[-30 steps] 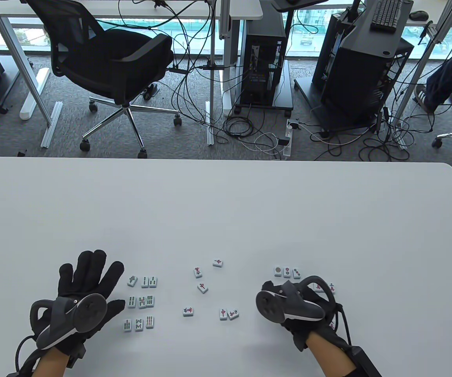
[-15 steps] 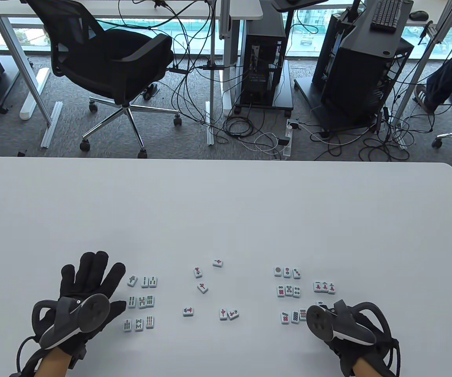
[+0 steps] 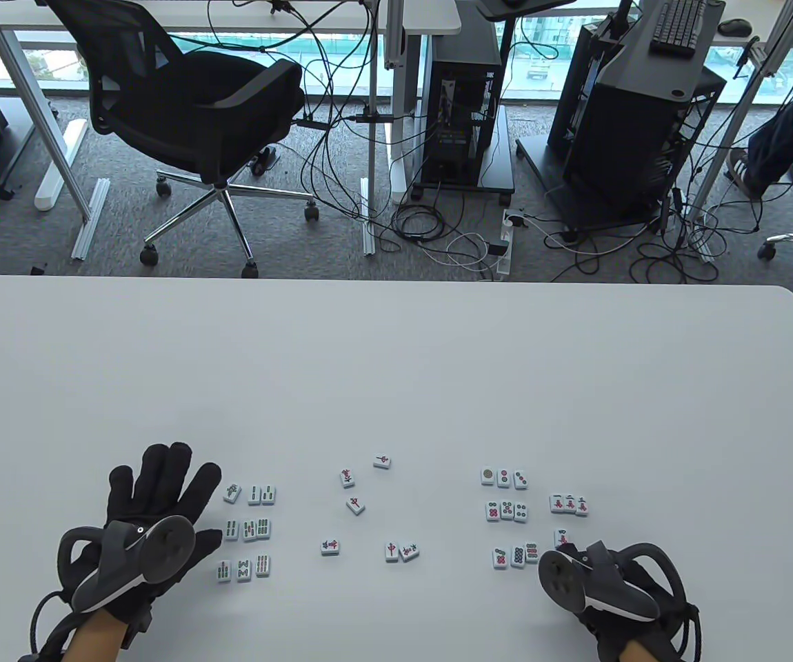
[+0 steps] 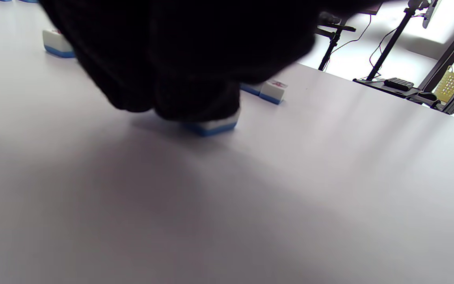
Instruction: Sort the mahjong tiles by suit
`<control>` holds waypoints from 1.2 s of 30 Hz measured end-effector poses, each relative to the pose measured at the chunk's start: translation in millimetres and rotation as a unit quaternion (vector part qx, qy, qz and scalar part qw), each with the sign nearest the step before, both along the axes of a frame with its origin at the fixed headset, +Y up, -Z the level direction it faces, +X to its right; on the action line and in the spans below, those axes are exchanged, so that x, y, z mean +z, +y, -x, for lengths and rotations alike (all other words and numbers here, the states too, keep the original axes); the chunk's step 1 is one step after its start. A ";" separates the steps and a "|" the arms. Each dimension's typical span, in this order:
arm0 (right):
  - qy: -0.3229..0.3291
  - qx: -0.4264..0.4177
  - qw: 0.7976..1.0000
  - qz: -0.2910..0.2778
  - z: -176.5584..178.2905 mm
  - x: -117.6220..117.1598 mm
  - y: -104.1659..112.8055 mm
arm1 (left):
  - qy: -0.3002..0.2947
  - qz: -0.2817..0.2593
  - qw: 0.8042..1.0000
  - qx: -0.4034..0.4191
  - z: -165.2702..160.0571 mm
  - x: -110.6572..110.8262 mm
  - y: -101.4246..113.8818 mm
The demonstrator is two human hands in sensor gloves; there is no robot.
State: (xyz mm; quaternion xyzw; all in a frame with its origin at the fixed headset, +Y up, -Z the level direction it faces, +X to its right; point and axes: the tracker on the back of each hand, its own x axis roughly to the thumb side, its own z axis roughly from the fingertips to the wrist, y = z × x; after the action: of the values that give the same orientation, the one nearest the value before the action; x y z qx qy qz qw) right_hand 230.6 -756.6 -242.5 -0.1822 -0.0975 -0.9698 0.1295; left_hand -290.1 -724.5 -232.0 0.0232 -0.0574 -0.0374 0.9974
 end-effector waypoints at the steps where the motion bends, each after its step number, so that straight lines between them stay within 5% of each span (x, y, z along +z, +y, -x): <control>1: 0.000 0.001 1.000 -0.003 0.1 0.1 -0.3 | 0.000 0.000 1.000 0.000 -0.1 -0.1 0.0; 12: -0.004 0.018 1.000 -0.010 2.0 1.7 -4.1 | -0.001 0.001 1.000 -0.001 -0.6 -0.5 -0.2; 19: 0.008 -0.039 0.999 -0.013 15.4 2.9 20.2 | -0.001 -0.001 1.000 0.001 -0.3 -0.7 -0.6; 26: 0.134 -0.094 0.986 -0.035 95.9 -4.0 43.2 | -0.006 -0.006 1.000 0.002 -2.3 0.5 1.0; 36: 0.270 -0.056 0.960 -0.056 214.9 -16.3 20.2 | -0.015 -0.012 1.000 0.011 -1.8 1.2 2.6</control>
State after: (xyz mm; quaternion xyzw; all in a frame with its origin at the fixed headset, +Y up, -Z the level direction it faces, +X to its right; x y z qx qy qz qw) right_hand 15.7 -736.4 -258.8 -0.4351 0.0060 -0.8940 0.1068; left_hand -288.3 -722.0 -230.7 0.0364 -0.0717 -0.0268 0.9964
